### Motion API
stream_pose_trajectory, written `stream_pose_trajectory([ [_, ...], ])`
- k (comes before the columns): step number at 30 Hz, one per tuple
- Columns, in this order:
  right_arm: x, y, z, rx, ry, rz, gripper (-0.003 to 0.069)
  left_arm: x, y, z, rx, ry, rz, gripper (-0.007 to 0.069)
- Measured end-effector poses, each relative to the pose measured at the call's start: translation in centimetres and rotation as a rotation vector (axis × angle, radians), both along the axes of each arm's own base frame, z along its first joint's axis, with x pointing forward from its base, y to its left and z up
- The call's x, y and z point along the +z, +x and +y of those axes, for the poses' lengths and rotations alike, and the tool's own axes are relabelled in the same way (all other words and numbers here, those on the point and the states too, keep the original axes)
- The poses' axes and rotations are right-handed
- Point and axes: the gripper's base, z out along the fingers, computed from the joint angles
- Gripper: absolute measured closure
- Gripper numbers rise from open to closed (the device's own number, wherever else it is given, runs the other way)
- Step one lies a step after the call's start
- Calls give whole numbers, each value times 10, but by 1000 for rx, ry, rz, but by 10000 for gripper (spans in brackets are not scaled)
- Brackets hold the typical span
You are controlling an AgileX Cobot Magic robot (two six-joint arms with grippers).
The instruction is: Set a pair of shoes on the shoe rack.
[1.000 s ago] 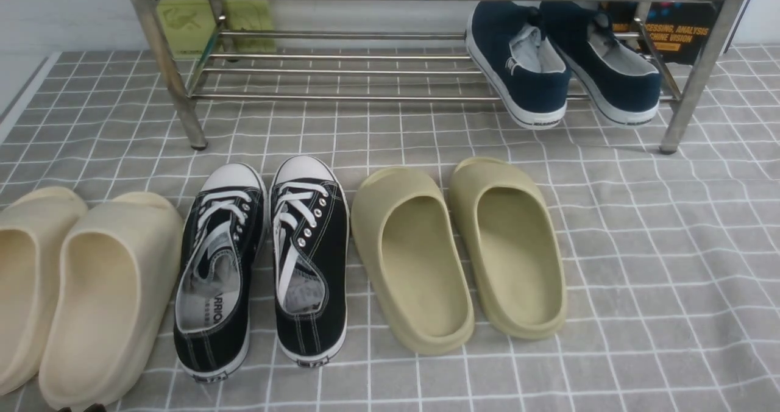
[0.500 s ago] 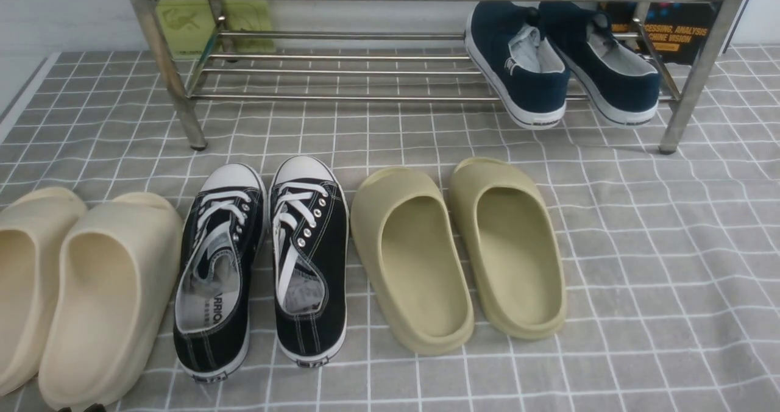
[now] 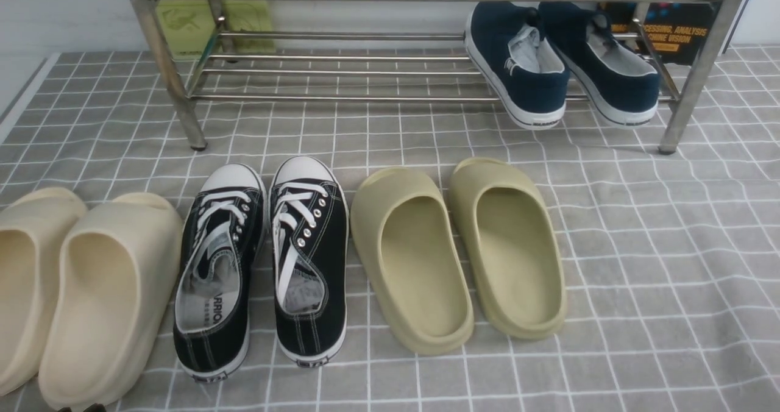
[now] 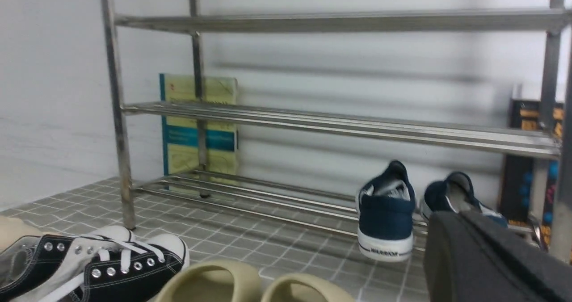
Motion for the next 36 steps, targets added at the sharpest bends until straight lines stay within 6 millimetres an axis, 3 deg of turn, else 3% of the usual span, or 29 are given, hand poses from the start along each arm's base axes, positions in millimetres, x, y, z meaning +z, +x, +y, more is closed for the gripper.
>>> stream_pose_trajectory([
  [4, -2, 0, 1, -9, -78, -15, 654, 0, 0, 0, 0, 0, 0, 386],
  [9, -13, 3, -5, -92, -151, 95, 653, 0, 0, 0, 0, 0, 0, 386],
  [16, -28, -2, -27, -327, 79, 290, 651, 0, 0, 0, 0, 0, 0, 386],
  [19, -32, -3, -31, -388, 62, 318, 651, 0, 0, 0, 0, 0, 0, 386],
  [29, -55, -6, -28, -372, 88, 591, 650, 0, 0, 0, 0, 0, 0, 386],
  [36, -57, -8, -27, -365, 85, 647, 646, 0, 0, 0, 0, 0, 0, 386],
])
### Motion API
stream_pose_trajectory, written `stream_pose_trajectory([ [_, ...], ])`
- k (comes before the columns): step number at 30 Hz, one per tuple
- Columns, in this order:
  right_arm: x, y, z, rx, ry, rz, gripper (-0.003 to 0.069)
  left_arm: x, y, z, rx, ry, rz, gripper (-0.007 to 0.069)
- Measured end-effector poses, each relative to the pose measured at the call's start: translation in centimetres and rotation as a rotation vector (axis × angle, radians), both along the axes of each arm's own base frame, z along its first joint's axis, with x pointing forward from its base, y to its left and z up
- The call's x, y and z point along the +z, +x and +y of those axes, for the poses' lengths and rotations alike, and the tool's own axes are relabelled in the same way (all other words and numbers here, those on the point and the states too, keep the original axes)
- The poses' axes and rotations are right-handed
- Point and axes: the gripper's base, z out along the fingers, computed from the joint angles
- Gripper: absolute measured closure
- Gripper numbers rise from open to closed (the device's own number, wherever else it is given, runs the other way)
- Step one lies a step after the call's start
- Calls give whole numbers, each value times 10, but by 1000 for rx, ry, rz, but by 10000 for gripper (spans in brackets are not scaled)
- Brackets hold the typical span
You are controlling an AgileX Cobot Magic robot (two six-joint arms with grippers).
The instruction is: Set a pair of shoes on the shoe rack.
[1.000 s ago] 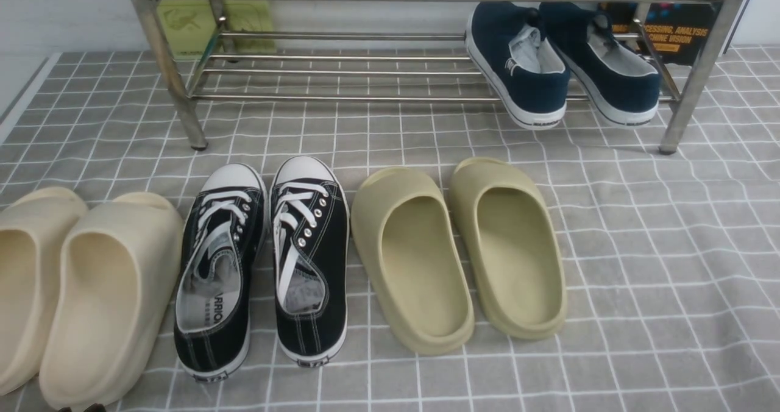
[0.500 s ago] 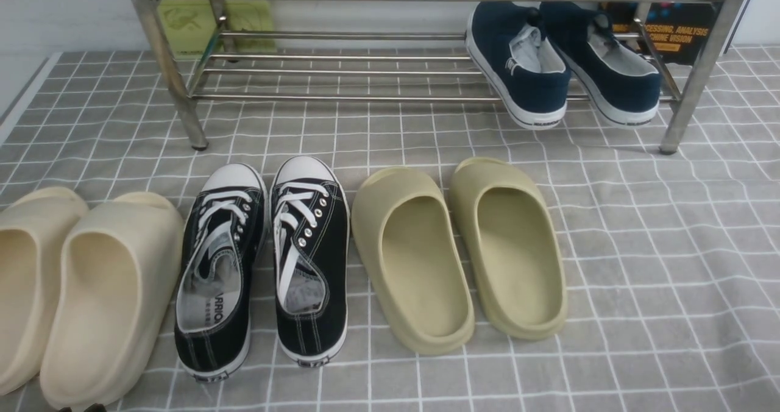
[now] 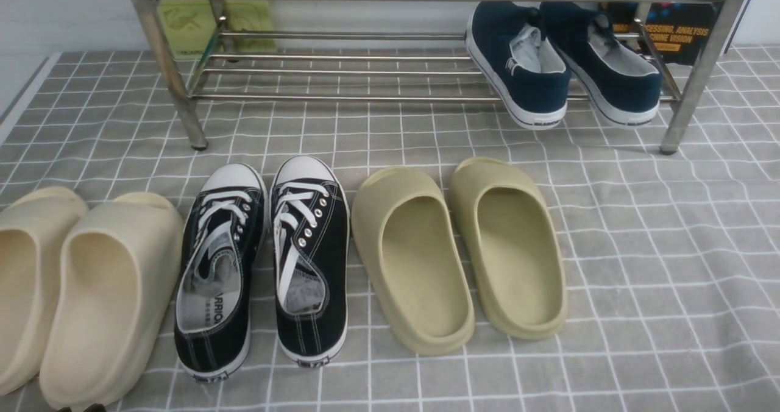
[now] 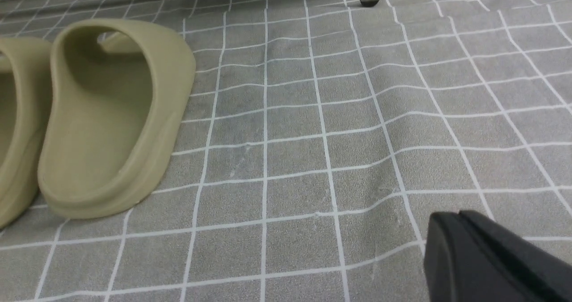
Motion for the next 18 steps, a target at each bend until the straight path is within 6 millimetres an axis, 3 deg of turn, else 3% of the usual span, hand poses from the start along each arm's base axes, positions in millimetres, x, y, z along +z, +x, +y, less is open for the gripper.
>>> stream_pose_trajectory([
  [18, 0, 0, 0, 0, 0, 2, 632, 0, 0, 0, 0, 0, 0, 386],
])
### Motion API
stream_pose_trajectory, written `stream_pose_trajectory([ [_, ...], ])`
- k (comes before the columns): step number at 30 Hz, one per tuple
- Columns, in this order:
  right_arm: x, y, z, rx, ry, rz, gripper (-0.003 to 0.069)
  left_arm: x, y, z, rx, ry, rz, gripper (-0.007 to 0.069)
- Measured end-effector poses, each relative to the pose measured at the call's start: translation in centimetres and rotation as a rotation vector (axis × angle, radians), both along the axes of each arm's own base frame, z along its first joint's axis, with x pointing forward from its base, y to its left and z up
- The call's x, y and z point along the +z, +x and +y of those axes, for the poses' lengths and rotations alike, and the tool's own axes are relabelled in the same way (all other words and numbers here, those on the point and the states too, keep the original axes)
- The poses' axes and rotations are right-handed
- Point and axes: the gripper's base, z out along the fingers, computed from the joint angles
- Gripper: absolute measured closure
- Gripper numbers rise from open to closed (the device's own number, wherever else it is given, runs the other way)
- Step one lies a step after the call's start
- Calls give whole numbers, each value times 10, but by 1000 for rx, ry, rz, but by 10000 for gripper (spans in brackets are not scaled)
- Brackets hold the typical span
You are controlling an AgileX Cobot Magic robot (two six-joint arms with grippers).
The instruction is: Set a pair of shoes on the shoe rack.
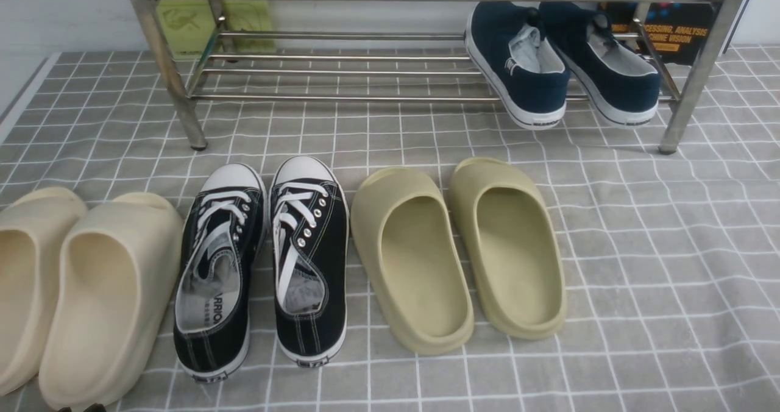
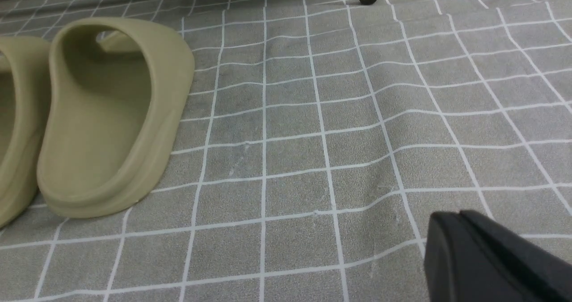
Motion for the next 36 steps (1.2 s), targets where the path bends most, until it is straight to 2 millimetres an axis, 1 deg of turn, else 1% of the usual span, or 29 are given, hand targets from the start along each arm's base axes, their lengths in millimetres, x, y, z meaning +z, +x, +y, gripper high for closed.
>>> stream_pose_trajectory([
  [36, 0, 0, 0, 0, 0, 0, 586, 0, 0, 0, 0, 0, 0, 386],
])
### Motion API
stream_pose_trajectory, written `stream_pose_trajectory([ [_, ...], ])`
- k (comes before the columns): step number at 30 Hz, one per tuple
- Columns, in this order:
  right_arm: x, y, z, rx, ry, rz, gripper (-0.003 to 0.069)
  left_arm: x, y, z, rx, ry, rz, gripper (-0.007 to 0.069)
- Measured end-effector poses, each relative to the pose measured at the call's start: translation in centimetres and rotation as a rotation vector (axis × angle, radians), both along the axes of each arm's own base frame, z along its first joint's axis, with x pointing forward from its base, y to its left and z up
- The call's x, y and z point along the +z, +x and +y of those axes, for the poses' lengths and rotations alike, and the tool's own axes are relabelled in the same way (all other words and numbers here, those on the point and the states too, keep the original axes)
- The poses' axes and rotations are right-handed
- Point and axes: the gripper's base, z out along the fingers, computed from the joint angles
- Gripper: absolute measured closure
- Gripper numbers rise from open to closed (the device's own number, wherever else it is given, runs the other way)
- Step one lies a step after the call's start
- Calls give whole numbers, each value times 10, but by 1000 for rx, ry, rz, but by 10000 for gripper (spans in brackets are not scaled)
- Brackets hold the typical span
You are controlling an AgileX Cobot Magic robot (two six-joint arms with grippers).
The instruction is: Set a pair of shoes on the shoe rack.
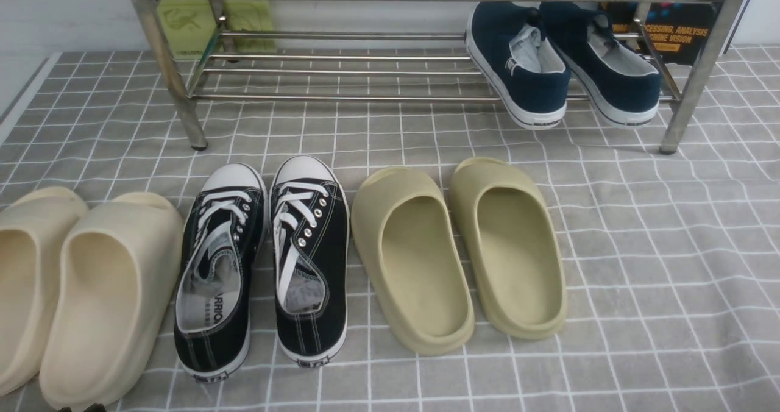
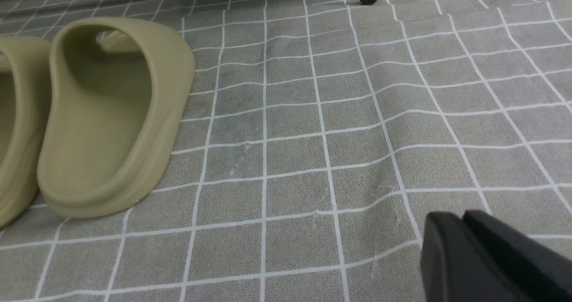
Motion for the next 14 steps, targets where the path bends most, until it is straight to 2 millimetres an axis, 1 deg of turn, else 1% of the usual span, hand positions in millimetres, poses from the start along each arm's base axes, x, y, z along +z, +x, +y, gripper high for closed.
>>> stream_pose_trajectory([
  [14, 0, 0, 0, 0, 1, 0, 569, 0, 0, 0, 0, 0, 0, 386],
])
